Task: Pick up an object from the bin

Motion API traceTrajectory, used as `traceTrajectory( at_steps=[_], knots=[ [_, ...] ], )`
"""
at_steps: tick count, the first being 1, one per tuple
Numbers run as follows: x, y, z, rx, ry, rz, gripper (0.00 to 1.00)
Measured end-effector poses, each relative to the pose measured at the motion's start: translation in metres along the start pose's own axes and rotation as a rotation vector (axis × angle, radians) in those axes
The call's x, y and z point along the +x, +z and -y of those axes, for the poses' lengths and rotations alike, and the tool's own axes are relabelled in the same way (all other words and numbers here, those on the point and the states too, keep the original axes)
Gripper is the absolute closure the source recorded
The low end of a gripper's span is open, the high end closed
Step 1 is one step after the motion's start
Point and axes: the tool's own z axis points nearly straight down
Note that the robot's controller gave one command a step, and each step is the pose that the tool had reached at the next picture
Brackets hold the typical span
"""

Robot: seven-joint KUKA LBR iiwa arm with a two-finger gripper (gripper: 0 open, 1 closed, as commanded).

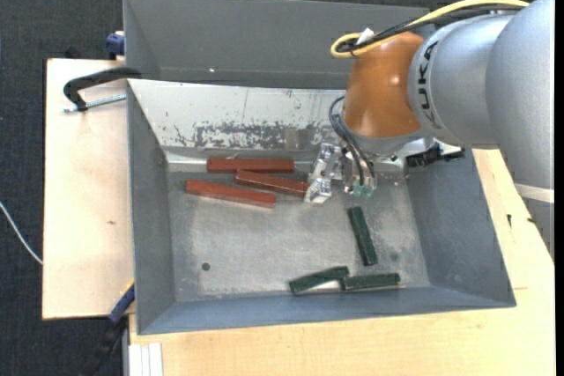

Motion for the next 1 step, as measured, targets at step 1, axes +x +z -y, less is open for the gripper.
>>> traceTrajectory(
  at_steps=[1],
  knots=[
    [0.0030, -0.0321, 0.0066, -0.001, -0.017, 0.013, 1.00]
  ],
)
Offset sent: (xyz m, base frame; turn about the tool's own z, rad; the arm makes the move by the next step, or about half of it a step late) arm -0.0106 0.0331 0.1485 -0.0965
